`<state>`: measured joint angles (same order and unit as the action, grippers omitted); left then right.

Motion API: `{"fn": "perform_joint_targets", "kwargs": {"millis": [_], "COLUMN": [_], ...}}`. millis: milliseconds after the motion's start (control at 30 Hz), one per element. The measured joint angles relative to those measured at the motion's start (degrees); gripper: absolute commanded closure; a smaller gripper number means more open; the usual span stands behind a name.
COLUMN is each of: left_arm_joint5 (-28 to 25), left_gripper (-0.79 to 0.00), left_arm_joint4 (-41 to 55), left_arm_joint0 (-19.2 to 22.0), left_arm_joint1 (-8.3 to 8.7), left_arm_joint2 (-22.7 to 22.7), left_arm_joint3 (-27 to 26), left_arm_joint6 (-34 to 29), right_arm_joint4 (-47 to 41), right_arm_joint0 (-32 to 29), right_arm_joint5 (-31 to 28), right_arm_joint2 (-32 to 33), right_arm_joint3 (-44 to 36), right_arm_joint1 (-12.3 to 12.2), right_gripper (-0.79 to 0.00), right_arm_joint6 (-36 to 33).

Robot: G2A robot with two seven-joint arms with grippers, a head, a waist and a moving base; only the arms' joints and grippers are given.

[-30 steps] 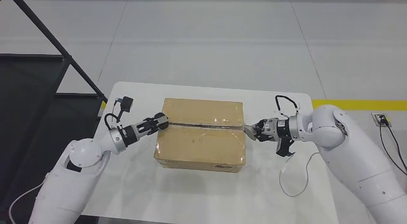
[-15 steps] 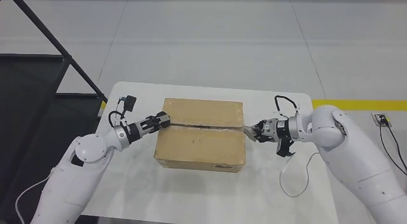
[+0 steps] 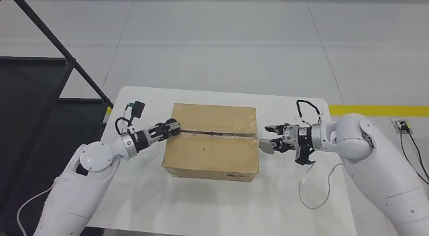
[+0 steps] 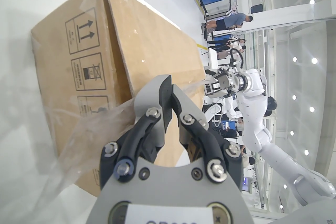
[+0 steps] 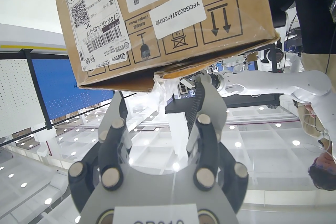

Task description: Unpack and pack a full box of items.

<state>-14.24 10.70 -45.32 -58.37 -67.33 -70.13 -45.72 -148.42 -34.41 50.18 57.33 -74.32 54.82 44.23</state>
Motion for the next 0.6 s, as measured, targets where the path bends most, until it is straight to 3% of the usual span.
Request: {"fn": "perform_joint_targets", "kwargs": {"millis": [33,100,133,267,367,533,600], "left_arm_joint5": [0.0,0.01,0.06,-0.21,-1.28,-3.25,-4.09], "left_gripper": [0.0,0.0,0.0,0.0,0.0,0.0,0.0], "left_arm_joint4": [-0.06,-0.14,-0.19,-0.01,0.67,1.8,2.12], "left_arm_joint0": [-0.02,-0.04,-0.04,-0.21,-0.74,-2.41,-3.42], "left_arm_joint1": [-0.02,-0.05,-0.06,-0.12,-0.1,0.2,0.39], "left_arm_joint2": [0.0,-0.05,-0.07,-0.44,-1.19,-3.37,-4.62], "left_arm_joint3": [-0.03,-0.05,-0.05,-0.18,-0.8,-3.36,-4.87], "left_arm_joint6": [-0.02,-0.08,-0.08,0.51,1.35,2.49,3.38], "right_arm_joint4": [0.06,0.11,0.19,1.6,4.77,19.18,21.14], "right_arm_joint0": [-0.27,-0.8,-1.04,-2.32,-4.21,-10.53,-10.45], "right_arm_joint5": [-0.17,-0.42,-0.5,-1.49,-1.0,7.16,7.24], "right_arm_joint2": [0.3,1.04,1.4,3.77,6.81,13.75,13.7], "right_arm_joint3": [-0.23,-0.66,-0.8,-1.62,-3.49,-9.96,-9.98], "right_arm_joint1": [-0.11,-0.34,-0.43,-0.9,-1.36,-2.27,-2.29], "right_gripper": [-0.582,-0.751,-0.763,-0.785,-0.785,-0.785,-0.785], "right_arm_joint6": [-0.11,-0.69,-1.1,-4.67,-11.32,-31.84,-36.71]}}
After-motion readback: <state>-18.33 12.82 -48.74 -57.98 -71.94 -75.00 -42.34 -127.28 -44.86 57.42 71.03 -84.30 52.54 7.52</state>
